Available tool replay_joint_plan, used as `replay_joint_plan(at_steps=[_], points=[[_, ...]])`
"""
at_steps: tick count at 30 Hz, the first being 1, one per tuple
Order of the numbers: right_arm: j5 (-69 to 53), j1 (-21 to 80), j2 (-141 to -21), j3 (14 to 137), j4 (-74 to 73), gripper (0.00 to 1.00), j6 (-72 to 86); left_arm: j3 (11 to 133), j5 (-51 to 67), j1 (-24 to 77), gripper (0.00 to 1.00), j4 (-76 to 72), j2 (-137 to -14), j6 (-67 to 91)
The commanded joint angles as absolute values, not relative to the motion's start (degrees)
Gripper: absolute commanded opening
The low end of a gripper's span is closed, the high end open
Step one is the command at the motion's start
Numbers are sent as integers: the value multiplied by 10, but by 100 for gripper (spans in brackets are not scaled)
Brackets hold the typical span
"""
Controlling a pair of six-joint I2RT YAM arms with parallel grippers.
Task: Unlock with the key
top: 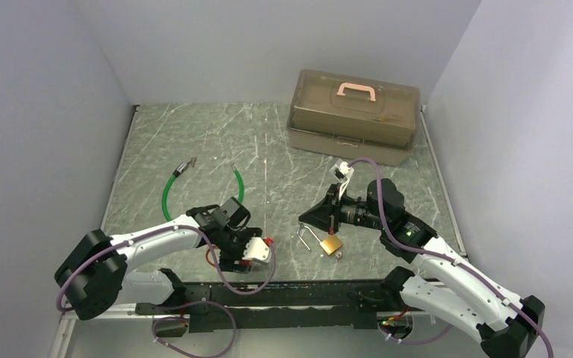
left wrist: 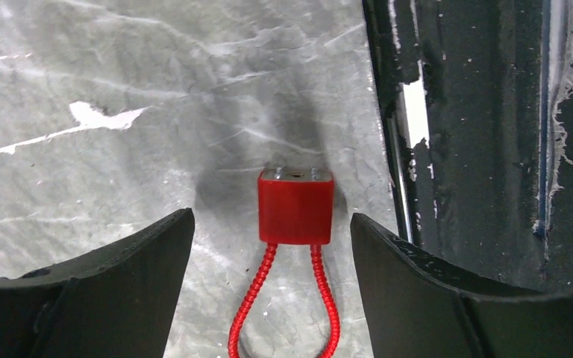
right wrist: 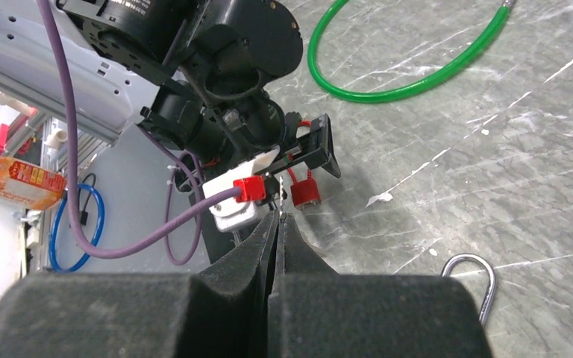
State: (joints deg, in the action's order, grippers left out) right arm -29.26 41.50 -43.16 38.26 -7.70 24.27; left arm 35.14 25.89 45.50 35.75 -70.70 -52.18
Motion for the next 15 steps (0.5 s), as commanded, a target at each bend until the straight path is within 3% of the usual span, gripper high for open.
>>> replay_joint_plan(at_steps=[1, 7, 11, 15], points=[[-309, 411, -432, 400, -54, 0, 253, 339, 288, 474, 80, 348, -715, -550], [-312, 411, -437, 412, -59, 0, 250, 328, 294, 483, 64, 345, -728, -546], [-317, 412, -445, 423, -66, 0, 247, 321, 290, 484, 38, 332, -730, -541], [-323, 411, -451, 426, -68, 0, 246, 308, 280, 484, 31, 323, -721, -540]])
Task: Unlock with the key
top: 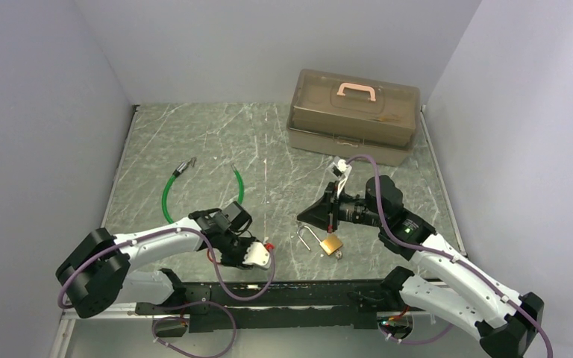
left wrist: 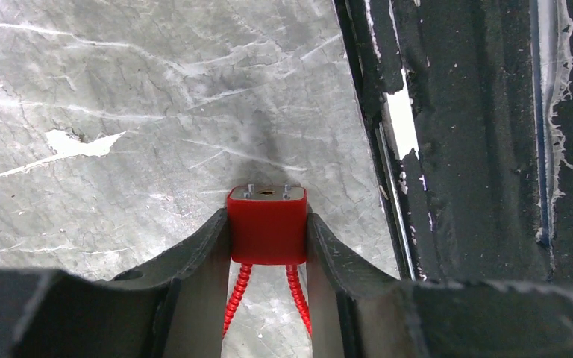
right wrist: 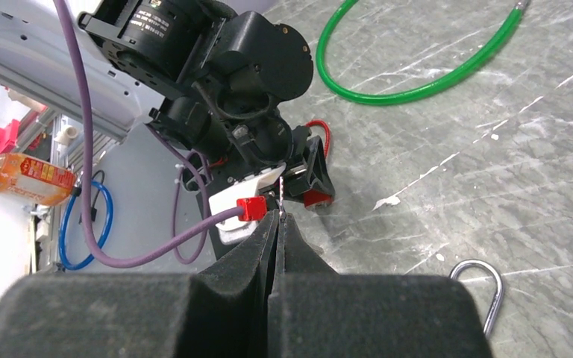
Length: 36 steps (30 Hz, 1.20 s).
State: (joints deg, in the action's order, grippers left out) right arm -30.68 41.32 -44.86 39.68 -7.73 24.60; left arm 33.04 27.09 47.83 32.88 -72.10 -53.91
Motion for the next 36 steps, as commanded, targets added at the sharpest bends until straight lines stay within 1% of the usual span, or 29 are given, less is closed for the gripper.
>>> replay_joint_plan(at_steps=[1, 3, 4, 5, 6, 10, 11, 13, 14, 16, 18, 23, 28, 36], points=[[-323, 410, -452, 427, -69, 0, 246, 307, 277, 485, 28, 324, -719, -537], [-325, 410, -458, 430, -73, 0, 243, 315, 265, 485, 19, 331, -707, -525], [-326, 411, -460, 433, -75, 0, 241, 335, 252, 484, 12, 347, -698, -510], [-328, 411, -463, 435, -75, 0, 239, 357, 238, 485, 2, 377, -685, -501], [-331, 410, -466, 437, -76, 0, 236, 389, 230, 484, 0, 416, -669, -500], [-350, 407, -478, 447, -72, 0, 224, 539, 246, 479, 0, 608, -584, -563], [-353, 407, -479, 448, -71, 0, 221, 578, 257, 476, 0, 636, -572, -571], [-359, 406, -480, 449, -68, 0, 214, 618, 293, 471, 0, 650, -524, -604], [-361, 405, -479, 450, -68, 0, 209, 622, 321, 472, 0, 638, -489, -627], [-367, 403, -475, 454, -71, 0, 202, 605, 352, 472, 0, 568, -420, -632], [-375, 400, -470, 459, -74, 0, 194, 590, 375, 473, 0, 501, -377, -628], [-395, 395, -460, 477, -102, 0, 171, 609, 404, 474, 0, 448, -359, -637], [-410, 392, -458, 491, -115, 0, 155, 616, 427, 477, 0, 399, -343, -693], [-426, 385, -456, 501, -126, 0, 129, 573, 462, 484, 0, 316, -306, -791]])
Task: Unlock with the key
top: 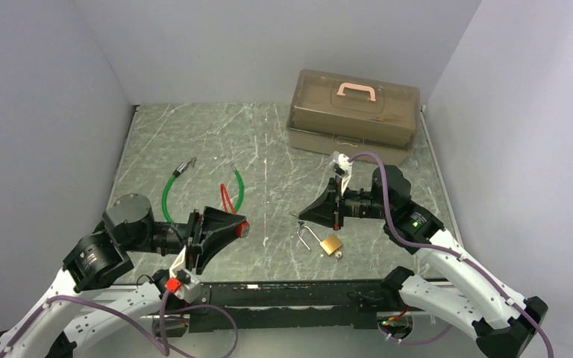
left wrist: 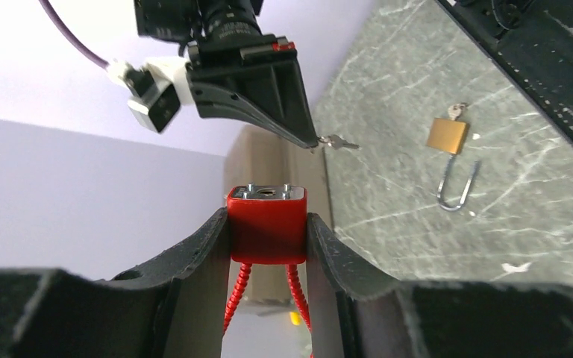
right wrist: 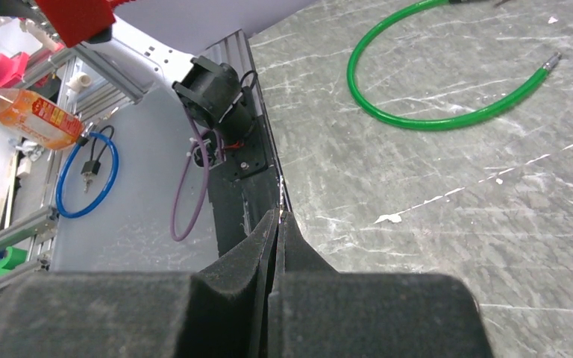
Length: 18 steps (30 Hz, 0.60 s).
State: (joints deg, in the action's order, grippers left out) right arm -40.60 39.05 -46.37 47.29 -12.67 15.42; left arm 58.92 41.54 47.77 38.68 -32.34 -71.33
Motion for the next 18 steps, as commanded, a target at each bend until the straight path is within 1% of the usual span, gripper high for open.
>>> replay_joint_plan(at_steps=[1, 5, 18], points=[[-427, 383, -457, 502, -125, 0, 127, 572, 468, 486, 0, 313, -305, -802], [-438, 379, -462, 507, -122, 0, 121, 579, 485, 495, 0, 316, -309, -842], [-461, 371, -470, 518, -119, 0, 118, 591, 484, 523, 0, 316, -319, -867]])
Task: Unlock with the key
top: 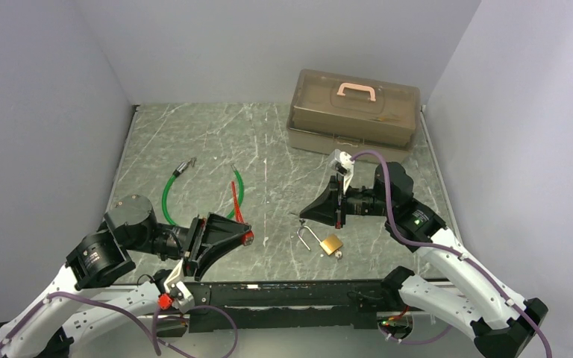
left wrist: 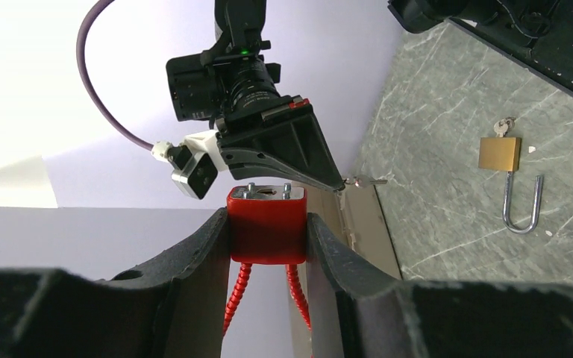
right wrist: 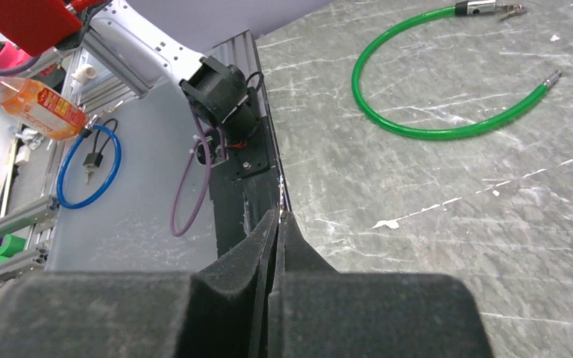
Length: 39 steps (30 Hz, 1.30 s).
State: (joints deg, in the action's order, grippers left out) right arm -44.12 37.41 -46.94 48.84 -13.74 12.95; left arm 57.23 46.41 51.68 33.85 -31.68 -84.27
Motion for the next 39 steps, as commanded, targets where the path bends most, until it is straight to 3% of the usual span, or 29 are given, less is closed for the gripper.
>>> replay_joint_plan(at_steps=[1, 6, 9, 15, 19, 25, 32, 39], points=[[-463, 371, -472, 520, -119, 0, 119, 592, 484, 524, 0, 317, -318, -867], [-463, 370, -472, 524, -117, 0, 119, 596, 471, 526, 0, 308, -323, -836], [-458, 370, -477, 530, -123, 0, 108, 636, 428, 526, 0, 324, -360, -683], [-435, 371, -491, 555, -160, 0, 51, 710, 340, 516, 0, 499, -467, -454], [-424, 376, -493, 561, -188, 0, -3, 727, 437, 430, 0, 620, -536, -395], [-379, 414, -481, 566, -213, 0, -102, 775, 663, 267, 0, 904, -714, -468], [-182, 596, -524, 607, -288, 0, -238, 752, 747, 273, 0, 905, -726, -479], [-138, 660, -519, 603, -292, 0, -302, 719, 800, 372, 3, 905, -716, -497]])
